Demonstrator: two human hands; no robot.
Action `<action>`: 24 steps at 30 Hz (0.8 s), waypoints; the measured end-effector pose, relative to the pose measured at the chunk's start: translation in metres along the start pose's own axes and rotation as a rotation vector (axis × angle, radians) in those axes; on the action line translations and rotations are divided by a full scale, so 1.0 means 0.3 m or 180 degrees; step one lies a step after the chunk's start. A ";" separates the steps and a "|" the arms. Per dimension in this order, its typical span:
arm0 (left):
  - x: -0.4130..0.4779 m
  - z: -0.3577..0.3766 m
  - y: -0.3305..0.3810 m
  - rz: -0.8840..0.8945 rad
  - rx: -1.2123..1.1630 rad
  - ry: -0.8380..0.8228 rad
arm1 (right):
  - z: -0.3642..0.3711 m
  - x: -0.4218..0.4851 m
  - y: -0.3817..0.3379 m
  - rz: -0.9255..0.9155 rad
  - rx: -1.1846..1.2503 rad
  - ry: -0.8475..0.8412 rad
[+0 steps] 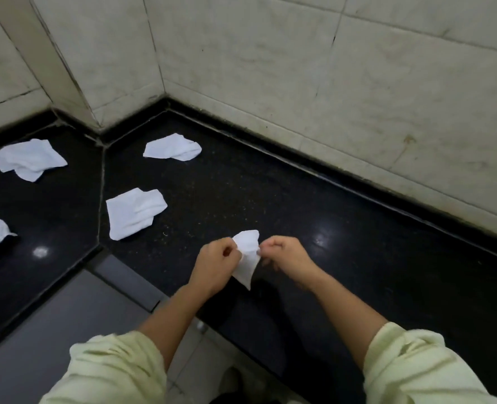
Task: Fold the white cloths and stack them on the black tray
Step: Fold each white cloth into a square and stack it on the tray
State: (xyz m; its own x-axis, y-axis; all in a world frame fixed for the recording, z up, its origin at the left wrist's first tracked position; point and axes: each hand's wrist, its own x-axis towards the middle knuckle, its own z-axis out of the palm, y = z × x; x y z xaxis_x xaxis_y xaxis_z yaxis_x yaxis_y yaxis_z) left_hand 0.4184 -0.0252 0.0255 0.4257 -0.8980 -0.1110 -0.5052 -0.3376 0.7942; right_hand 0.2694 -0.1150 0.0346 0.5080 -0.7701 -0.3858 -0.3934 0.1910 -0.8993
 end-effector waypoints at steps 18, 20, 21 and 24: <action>0.116 0.070 0.477 0.0361 -0.0902 -0.0560 | -0.353 -0.148 -0.034 0.0047 0.0060 -0.0924; 0.122 0.079 0.493 0.0270 -0.0971 -0.0625 | -0.361 -0.162 -0.030 0.0058 -0.0386 -0.0921; 0.126 0.081 0.502 0.0279 -0.0996 -0.0688 | -0.368 -0.167 -0.029 0.0046 -0.0578 -0.0851; 0.154 0.071 0.511 0.0625 -0.0760 -0.1001 | -0.410 -0.164 -0.038 0.0063 -0.0690 -0.0551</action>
State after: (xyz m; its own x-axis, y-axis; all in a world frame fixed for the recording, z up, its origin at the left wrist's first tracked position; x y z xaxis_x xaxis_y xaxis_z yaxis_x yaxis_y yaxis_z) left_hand 0.3446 -0.1245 0.1294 0.0710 -0.9933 -0.0913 -0.3504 -0.1105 0.9301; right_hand 0.1547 -0.1540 0.0891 0.6145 -0.6486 -0.4491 -0.5499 0.0560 -0.8333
